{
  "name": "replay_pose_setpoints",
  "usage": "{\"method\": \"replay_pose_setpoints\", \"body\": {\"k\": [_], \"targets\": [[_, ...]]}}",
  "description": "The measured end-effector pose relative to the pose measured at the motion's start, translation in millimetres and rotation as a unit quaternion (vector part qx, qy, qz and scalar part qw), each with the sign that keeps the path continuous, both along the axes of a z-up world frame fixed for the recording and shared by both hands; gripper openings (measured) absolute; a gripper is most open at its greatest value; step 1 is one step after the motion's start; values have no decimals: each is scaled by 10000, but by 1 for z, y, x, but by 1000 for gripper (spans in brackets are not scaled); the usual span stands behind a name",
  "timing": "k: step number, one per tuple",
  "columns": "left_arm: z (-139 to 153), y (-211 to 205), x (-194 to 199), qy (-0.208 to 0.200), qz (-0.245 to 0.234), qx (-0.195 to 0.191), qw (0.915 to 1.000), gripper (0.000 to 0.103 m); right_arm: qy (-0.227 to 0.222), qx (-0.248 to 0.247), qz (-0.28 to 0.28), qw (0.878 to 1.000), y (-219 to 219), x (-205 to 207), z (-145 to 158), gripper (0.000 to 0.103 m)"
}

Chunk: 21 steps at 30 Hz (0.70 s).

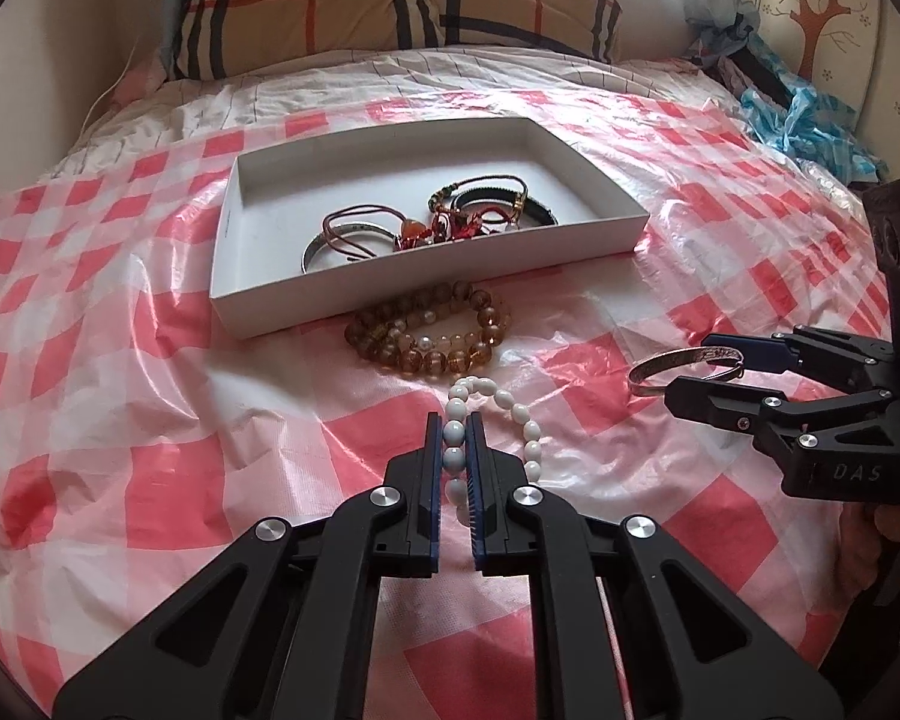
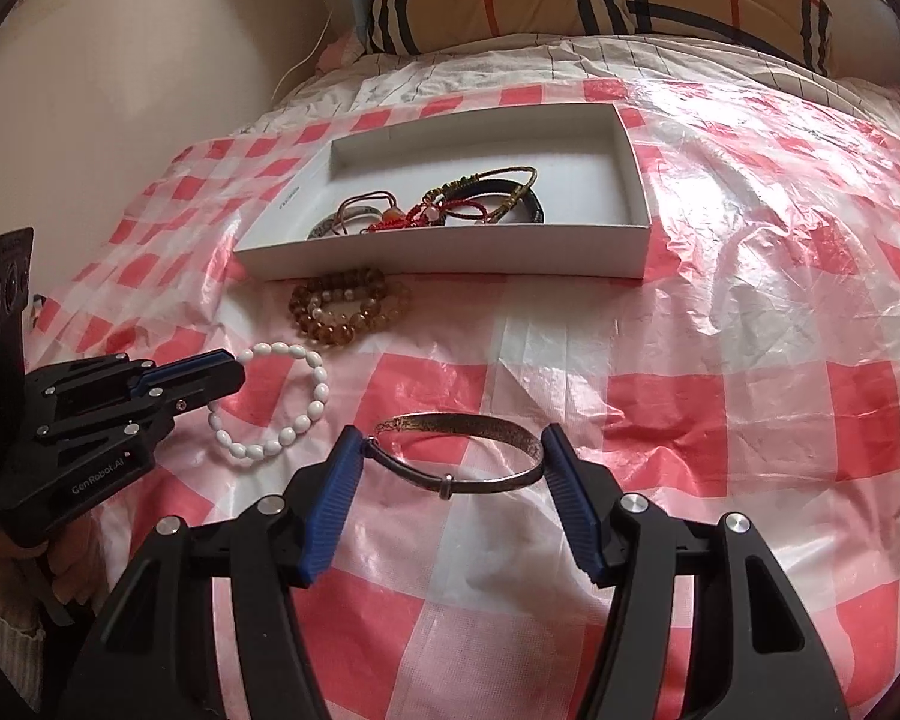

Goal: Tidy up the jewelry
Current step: 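Close the right tool on the silver bangle while the left tool lifts the white beads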

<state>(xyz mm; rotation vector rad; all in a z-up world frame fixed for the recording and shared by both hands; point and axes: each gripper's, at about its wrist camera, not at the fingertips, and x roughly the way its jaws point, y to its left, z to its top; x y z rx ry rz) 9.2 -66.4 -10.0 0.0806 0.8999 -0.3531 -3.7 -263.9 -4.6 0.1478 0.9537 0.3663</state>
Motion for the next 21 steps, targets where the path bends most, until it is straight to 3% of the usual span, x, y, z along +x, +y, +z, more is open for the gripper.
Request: {"method": "replay_pose_setpoints", "body": {"k": [8, 21], "targets": [[18, 5, -5, -353, 43, -285, 9990, 7, -279, 185, -59, 9994, -2, -4, 13, 60], [29, 1, -10, -636, 58, -243, 9977, 7, -573, 313, -103, 9978, -5, -7, 24, 60]]}}
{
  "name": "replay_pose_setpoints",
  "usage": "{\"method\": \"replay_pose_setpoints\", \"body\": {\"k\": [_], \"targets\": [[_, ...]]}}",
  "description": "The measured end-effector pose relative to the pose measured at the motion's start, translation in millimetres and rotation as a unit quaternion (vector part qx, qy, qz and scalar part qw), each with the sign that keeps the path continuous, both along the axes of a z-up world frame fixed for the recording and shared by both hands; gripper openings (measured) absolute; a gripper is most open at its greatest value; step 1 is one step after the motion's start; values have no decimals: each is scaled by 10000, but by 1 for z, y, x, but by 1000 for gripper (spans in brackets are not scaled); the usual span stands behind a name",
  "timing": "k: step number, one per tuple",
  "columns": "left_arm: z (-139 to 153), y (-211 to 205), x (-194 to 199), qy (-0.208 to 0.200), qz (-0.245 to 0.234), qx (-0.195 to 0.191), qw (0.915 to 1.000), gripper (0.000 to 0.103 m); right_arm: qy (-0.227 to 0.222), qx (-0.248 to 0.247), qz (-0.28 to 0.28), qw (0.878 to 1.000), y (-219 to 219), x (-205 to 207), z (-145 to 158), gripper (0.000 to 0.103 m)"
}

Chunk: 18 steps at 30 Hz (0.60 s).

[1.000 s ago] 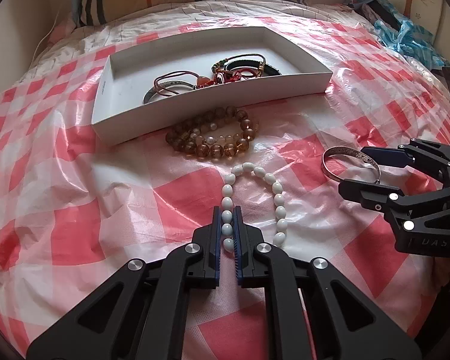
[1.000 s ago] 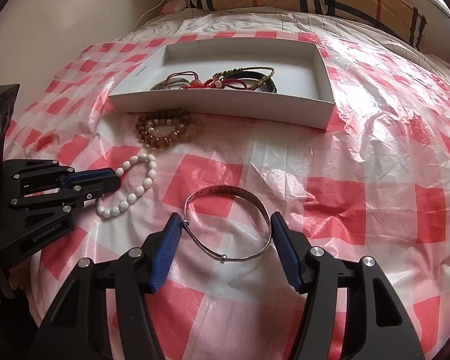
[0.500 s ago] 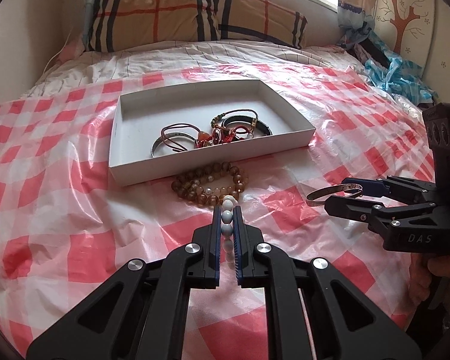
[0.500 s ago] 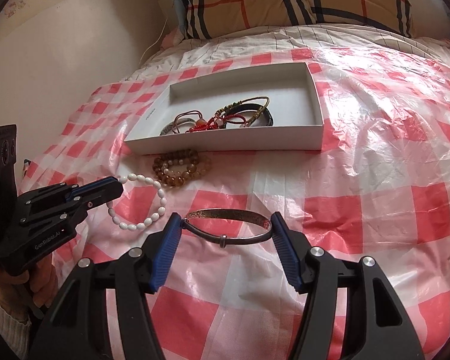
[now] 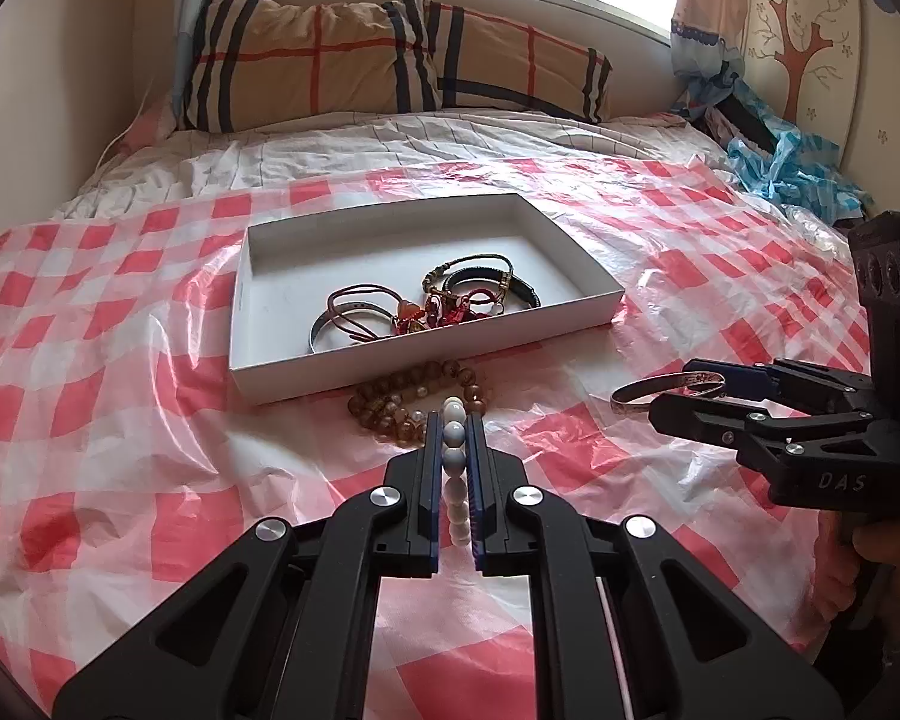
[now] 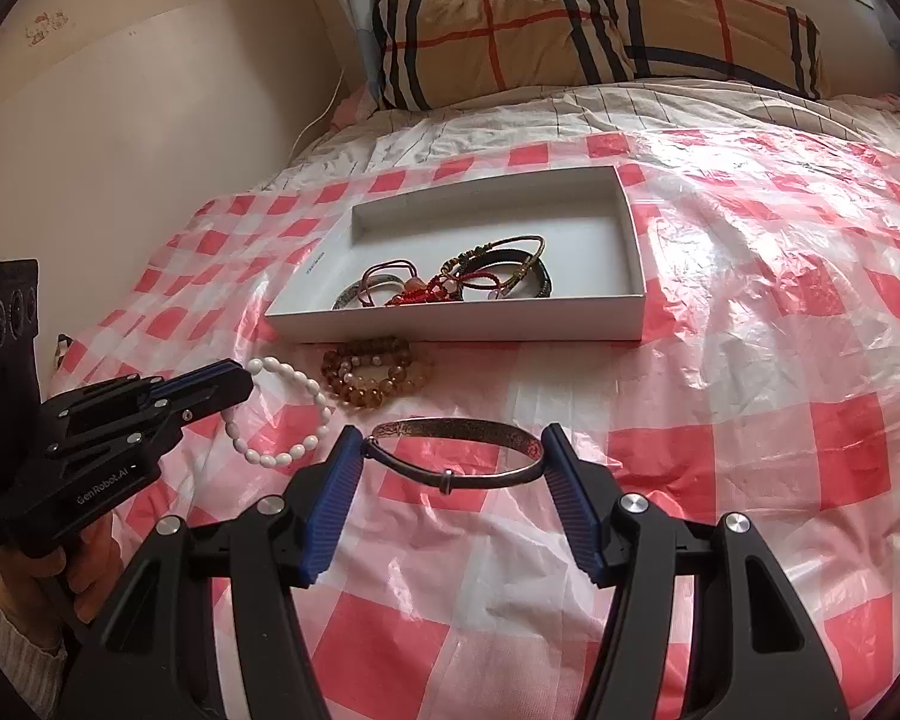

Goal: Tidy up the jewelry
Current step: 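Close the right tool on the silver bangle while the left tool lifts the white beads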

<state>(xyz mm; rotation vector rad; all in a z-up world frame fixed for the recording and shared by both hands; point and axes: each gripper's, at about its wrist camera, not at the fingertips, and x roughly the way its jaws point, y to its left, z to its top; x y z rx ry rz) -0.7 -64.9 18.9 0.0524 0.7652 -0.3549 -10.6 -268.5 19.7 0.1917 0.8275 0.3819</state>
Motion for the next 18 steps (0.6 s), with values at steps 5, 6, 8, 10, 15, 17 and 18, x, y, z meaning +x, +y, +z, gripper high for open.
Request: {"method": "replay_pose_setpoints", "body": {"k": [5, 6, 8, 10, 15, 17, 18], "targets": [[2, -2, -2, -93, 16, 116, 9999, 7, -74, 35, -13, 10000, 0, -1, 3, 60], [3, -2, -2, -110, 18, 142, 9998, 7, -82, 39, -18, 10000, 0, -1, 3, 60], [3, -2, -2, -138, 18, 175, 9998, 7, -107, 51, -33, 9999, -1, -1, 4, 60], [4, -3, -3, -163, 18, 193, 9997, 7, -129, 63, -47, 9999, -1, -1, 5, 60], [6, -4, -3, -220, 22, 218, 9995, 7, -185, 117, -92, 9997, -4, -1, 8, 60], [8, -4, -3, -229, 20, 193, 9995, 7, -202, 141, -115, 9996, -5, -1, 8, 60], [9, -3, -3, -237, 16, 168, 9996, 7, -213, 150, -126, 9996, -5, -1, 9, 60]]}}
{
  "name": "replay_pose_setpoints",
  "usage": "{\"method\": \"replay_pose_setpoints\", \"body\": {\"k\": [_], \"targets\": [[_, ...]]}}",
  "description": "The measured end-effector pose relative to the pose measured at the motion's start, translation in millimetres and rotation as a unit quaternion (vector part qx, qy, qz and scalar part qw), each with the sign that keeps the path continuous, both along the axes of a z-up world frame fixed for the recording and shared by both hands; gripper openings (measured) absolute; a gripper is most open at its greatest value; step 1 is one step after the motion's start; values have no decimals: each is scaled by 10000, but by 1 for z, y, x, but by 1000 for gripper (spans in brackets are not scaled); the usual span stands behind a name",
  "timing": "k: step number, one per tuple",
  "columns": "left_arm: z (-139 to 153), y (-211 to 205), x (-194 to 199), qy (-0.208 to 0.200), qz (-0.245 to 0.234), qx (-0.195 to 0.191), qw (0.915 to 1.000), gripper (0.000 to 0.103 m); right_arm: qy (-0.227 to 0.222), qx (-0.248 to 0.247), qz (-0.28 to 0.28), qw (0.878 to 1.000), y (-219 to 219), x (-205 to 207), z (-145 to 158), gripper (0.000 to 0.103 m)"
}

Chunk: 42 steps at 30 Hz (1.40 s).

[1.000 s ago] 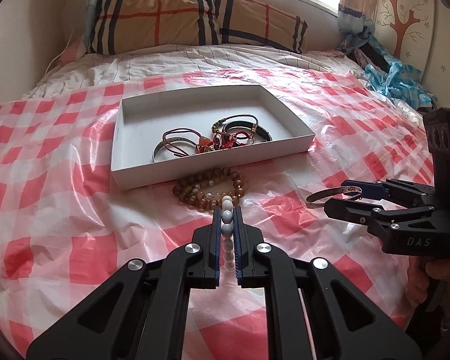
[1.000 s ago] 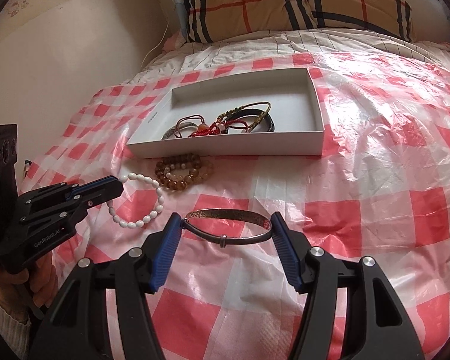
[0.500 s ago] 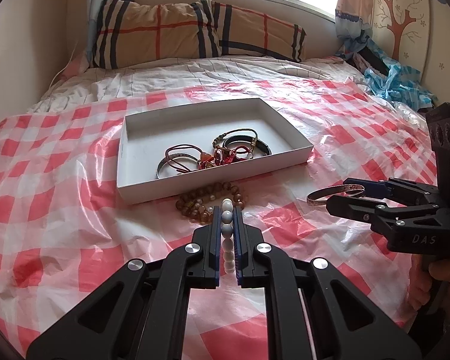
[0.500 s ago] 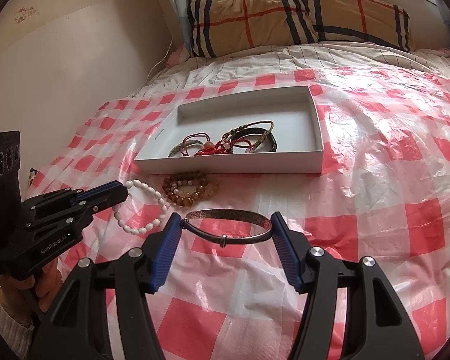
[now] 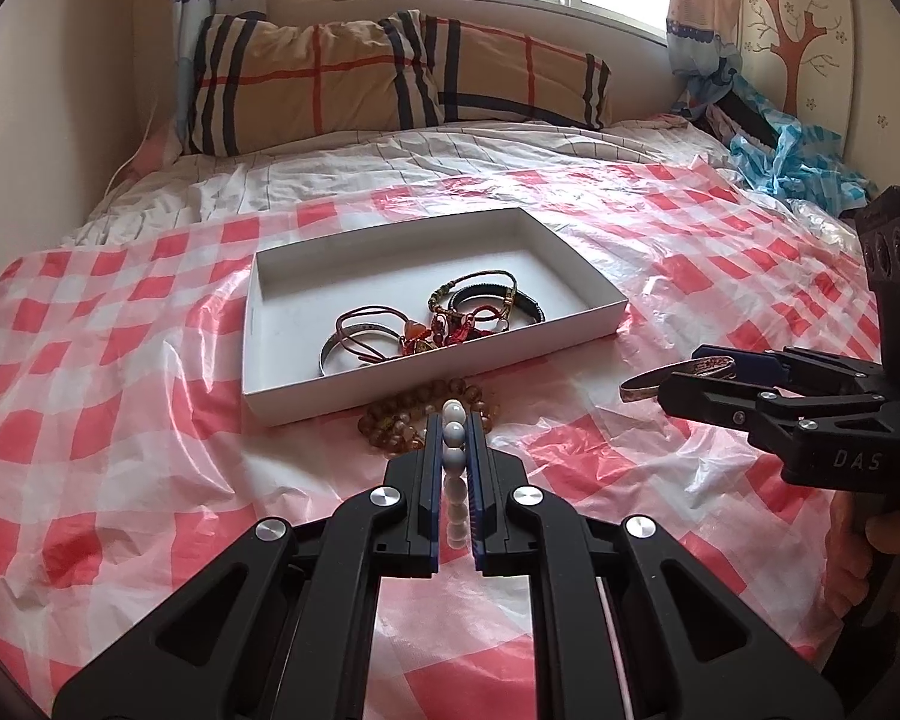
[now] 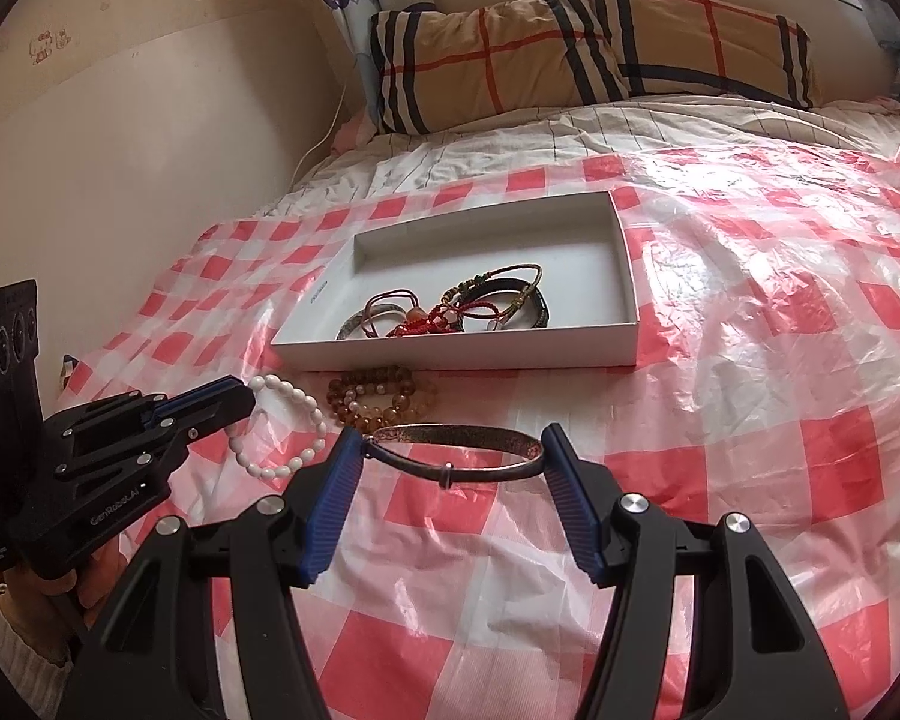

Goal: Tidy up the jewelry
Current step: 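Close the right tool on the silver bangle while the left tool lifts the white beads, then lower the white beads and silver bangle into the white tray and open both tools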

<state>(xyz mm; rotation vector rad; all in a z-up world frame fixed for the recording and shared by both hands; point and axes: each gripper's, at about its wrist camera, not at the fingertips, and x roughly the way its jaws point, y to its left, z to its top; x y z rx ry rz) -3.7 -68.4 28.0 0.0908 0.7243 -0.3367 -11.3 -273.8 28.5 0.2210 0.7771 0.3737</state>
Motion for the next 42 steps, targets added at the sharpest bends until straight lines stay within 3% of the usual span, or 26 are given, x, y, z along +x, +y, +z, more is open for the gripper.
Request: {"method": "replay_pose_setpoints", "body": {"k": [9, 17, 31, 33, 34, 37, 42], "targets": [[18, 7, 16, 91, -61, -552, 9984, 7, -319, 103, -195, 9992, -1, 6, 14, 60], [23, 4, 42, 161, -94, -709, 9973, 7, -328, 176, -215, 9991, 4, 30, 16, 60], [21, -15, 107, 186, -32, -955, 9952, 7, -629, 152, -224, 9977, 23, 117, 18, 61], [13, -16, 122, 242, 238, -813, 9961, 7, -488, -161, -404, 9979, 26, 130, 10, 76], [7, -15, 129, 360, 376, -729, 9960, 7, -362, -318, -509, 9975, 25, 134, 4, 78], [-9, -2, 135, 643, 720, -572, 9937, 7, -149, -531, -564, 9969, 18, 129, -5, 78], [-5, 23, 118, 632, 982, -452, 9921, 11, 200, -723, -193, 9970, 22, 103, -6, 78]]}}
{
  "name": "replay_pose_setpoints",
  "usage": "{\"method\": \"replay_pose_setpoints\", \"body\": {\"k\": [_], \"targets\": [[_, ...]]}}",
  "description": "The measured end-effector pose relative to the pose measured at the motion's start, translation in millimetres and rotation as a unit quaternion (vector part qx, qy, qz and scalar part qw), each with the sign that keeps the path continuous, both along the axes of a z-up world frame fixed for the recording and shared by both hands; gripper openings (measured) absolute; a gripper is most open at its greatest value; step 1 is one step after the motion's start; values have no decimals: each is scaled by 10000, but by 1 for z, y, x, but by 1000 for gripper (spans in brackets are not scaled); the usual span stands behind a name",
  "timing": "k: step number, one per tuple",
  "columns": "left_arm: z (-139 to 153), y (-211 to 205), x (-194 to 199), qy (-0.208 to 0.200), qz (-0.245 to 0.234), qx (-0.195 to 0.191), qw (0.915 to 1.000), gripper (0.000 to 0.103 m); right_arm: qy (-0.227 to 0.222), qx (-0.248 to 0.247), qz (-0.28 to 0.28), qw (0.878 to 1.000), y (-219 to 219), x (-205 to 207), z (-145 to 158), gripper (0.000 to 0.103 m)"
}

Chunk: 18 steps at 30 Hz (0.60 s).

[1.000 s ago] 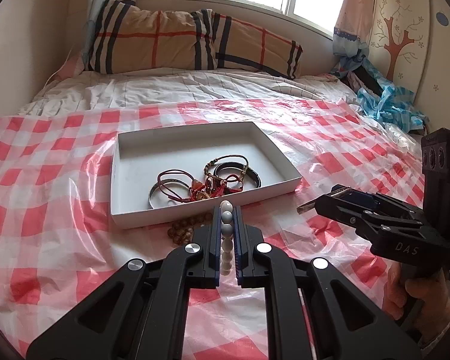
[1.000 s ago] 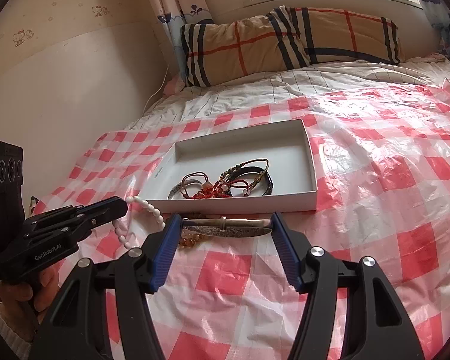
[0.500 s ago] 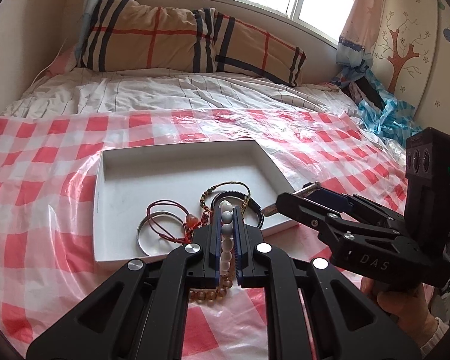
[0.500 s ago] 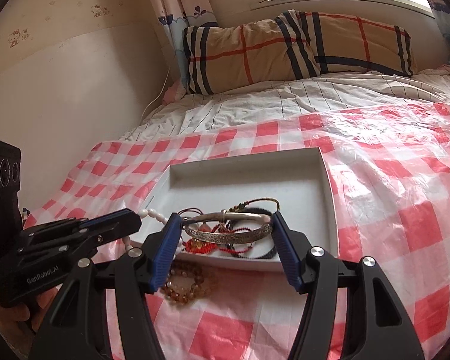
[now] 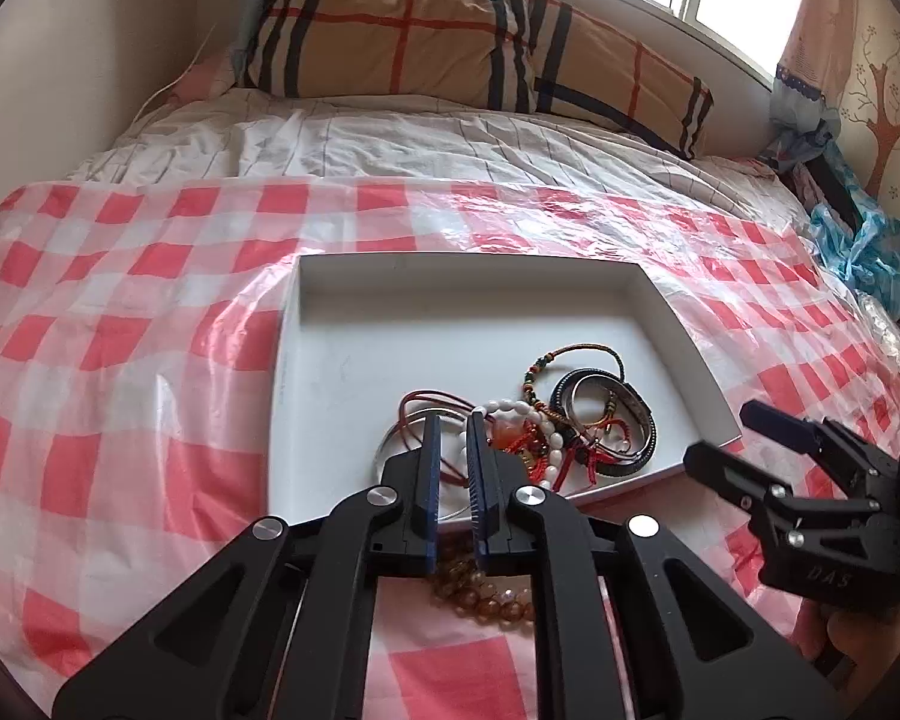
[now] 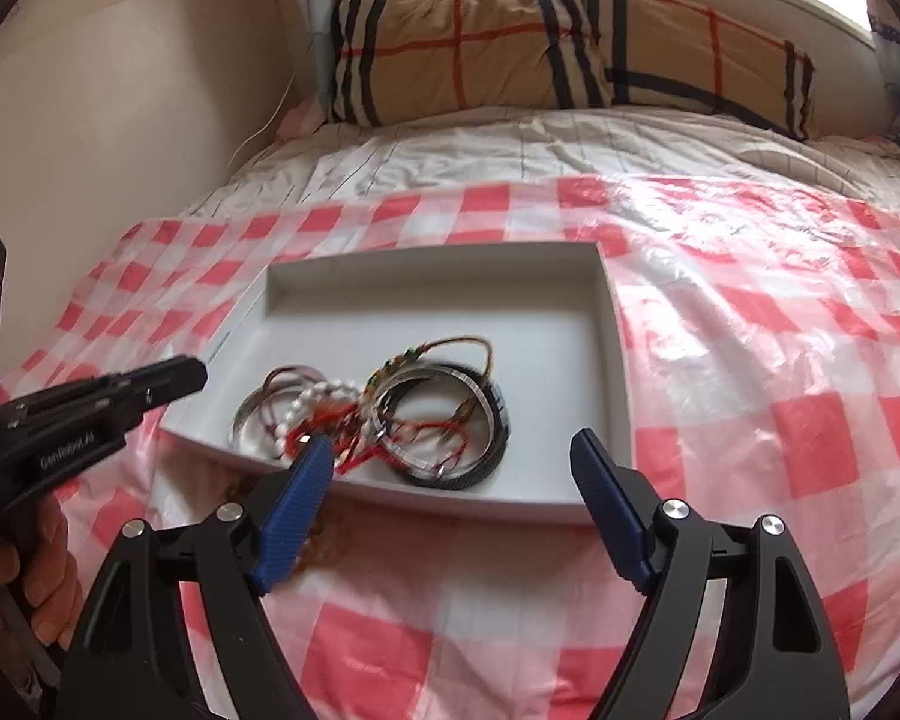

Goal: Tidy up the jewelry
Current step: 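Lower the white beads and silver bangle into the white tray and open both tools, then move both open tools toward the amber bead bracelet beside the tray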

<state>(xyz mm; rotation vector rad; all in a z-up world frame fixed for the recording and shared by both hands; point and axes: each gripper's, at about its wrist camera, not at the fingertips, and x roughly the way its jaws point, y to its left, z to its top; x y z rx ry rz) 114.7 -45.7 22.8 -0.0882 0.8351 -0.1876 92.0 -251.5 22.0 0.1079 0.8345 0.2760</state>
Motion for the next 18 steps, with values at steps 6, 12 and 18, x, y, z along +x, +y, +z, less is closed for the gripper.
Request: {"method": "replay_pose_setpoints", "body": {"k": [6, 12, 18], "targets": [[0, 15, -27, 112, 37, 69, 9999, 30, 380, -648, 395, 9964, 55, -13, -34, 78], [-24, 8, -36, 506, -118, 249, 9983, 30, 421, -1130, 388, 9919, 76, -4, -52, 78], [-33, 10, -37, 704, -178, 263, 9970, 40, 748, -1702, 833, 9790, 64, -27, -50, 78]]}}
